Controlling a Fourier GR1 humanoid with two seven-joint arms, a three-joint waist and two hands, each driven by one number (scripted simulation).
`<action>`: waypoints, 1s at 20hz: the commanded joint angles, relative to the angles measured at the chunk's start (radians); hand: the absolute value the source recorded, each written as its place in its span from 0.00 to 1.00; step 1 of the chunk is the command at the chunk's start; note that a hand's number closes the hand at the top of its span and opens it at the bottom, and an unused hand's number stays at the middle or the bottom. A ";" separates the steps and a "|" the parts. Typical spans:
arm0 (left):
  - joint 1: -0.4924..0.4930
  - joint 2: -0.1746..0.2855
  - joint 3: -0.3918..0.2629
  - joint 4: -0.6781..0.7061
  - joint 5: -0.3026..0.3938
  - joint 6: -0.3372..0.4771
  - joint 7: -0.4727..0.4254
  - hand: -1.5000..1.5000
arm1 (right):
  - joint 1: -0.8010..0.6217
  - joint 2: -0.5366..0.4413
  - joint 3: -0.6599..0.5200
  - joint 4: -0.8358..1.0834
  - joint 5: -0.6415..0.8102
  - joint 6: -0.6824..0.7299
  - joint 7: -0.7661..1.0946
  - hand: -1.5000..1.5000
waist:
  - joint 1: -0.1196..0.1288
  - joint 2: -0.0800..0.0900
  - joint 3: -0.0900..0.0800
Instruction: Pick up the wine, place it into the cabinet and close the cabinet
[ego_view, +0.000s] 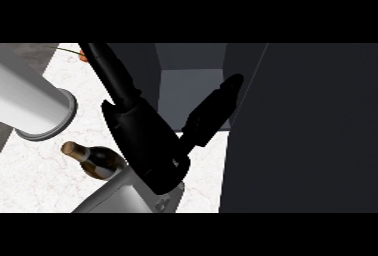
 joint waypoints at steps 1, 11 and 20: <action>-0.062 -0.002 -0.009 -0.035 -0.056 -0.101 0.205 0.00 | 0.000 -0.019 -0.015 -0.077 -0.031 -0.008 0.056 0.00 | -0.006 0.001 -0.001; -0.081 -0.002 -0.007 -0.063 -0.038 -0.155 0.208 0.00 | -0.051 0.006 -0.032 -0.051 0.017 -0.074 0.055 0.00 | -0.007 0.006 -0.001; -0.046 -0.002 0.022 -0.084 -0.036 -0.194 0.208 0.00 | -0.092 0.015 0.000 -0.044 0.071 -0.129 0.109 0.00 | 0.002 0.007 -0.002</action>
